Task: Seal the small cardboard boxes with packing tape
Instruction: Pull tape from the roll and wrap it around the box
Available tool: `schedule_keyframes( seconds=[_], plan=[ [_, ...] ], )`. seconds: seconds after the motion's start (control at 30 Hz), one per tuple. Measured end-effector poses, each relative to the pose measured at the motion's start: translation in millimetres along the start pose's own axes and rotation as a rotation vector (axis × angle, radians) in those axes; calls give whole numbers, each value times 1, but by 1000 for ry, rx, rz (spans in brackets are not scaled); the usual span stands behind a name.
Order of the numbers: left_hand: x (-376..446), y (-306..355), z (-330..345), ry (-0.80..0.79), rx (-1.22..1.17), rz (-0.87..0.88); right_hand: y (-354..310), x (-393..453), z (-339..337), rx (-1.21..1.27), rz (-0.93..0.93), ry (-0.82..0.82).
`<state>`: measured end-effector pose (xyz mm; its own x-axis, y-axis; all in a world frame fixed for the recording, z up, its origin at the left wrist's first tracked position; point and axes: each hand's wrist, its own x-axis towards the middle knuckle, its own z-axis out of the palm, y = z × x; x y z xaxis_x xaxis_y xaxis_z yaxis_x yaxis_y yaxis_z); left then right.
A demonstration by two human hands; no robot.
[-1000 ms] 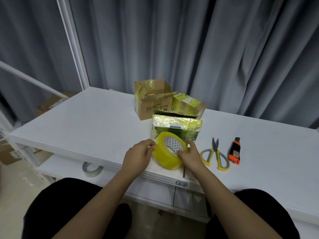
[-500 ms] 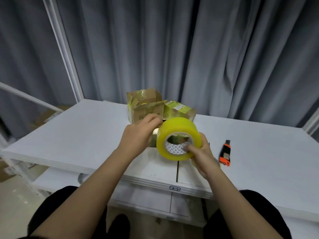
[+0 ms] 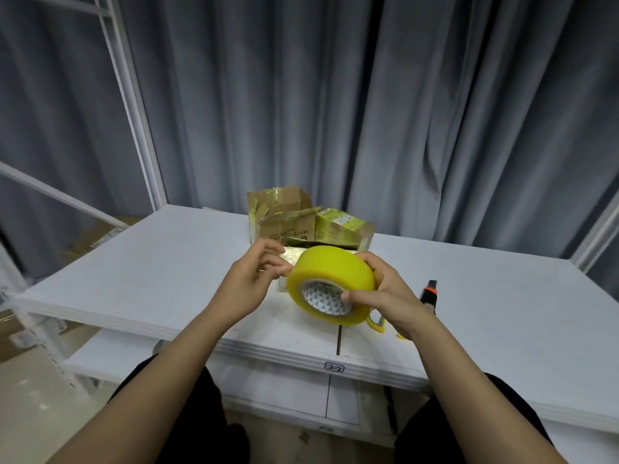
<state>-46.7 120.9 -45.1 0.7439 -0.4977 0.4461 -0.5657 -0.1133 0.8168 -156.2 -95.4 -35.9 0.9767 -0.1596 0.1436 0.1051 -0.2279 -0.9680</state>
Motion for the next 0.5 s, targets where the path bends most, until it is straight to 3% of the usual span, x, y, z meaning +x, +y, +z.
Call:
schedule_keyframes(
  seconds=[0.27,0.4,0.5],
  plan=[
    [-14,2,10,-32,-423,-374,6,-12,0,-198,-84,47],
    [-3,-2,27,149,-323,-494,2,-15,5,-326,-106,1],
    [3,-8,33,185,-287,-513,0,-17,5,-284,-42,0]
  ],
)
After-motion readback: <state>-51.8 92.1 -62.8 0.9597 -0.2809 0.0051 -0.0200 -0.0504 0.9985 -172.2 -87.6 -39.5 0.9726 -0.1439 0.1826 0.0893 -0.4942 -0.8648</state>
